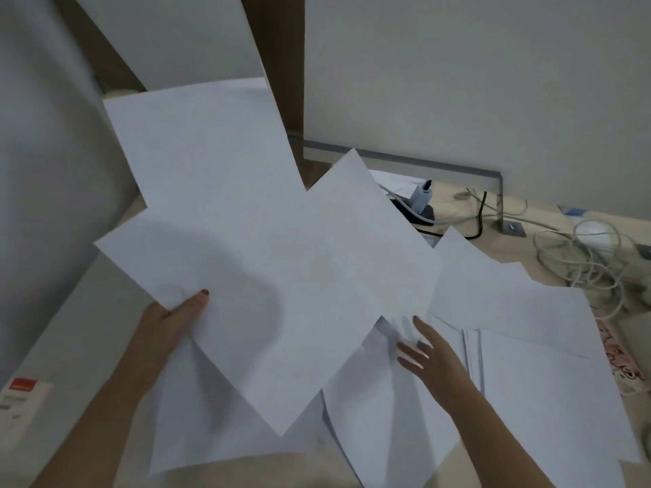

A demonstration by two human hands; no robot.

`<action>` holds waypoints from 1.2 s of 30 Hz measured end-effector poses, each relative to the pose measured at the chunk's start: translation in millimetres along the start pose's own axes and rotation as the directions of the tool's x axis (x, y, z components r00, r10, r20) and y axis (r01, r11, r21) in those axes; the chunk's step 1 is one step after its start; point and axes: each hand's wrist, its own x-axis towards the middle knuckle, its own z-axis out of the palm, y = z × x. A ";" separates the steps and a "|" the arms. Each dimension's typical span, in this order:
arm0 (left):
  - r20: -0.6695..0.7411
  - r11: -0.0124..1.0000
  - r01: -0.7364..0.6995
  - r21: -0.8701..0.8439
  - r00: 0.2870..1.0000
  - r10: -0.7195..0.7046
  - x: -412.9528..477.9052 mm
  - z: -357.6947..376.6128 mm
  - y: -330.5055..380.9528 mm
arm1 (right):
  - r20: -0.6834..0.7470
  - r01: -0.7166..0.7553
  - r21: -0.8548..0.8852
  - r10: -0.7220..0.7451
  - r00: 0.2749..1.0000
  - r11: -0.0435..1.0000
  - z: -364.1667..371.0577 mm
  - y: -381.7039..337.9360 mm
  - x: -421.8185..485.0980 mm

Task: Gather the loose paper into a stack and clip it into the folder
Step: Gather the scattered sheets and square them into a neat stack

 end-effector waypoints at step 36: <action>0.078 0.870 0.355 -0.342 0.933 -0.351 6.3 55.5 -74.7 | 0.076 -0.240 0.227 0.228 0.971 0.944 110.1 70.4 -35.8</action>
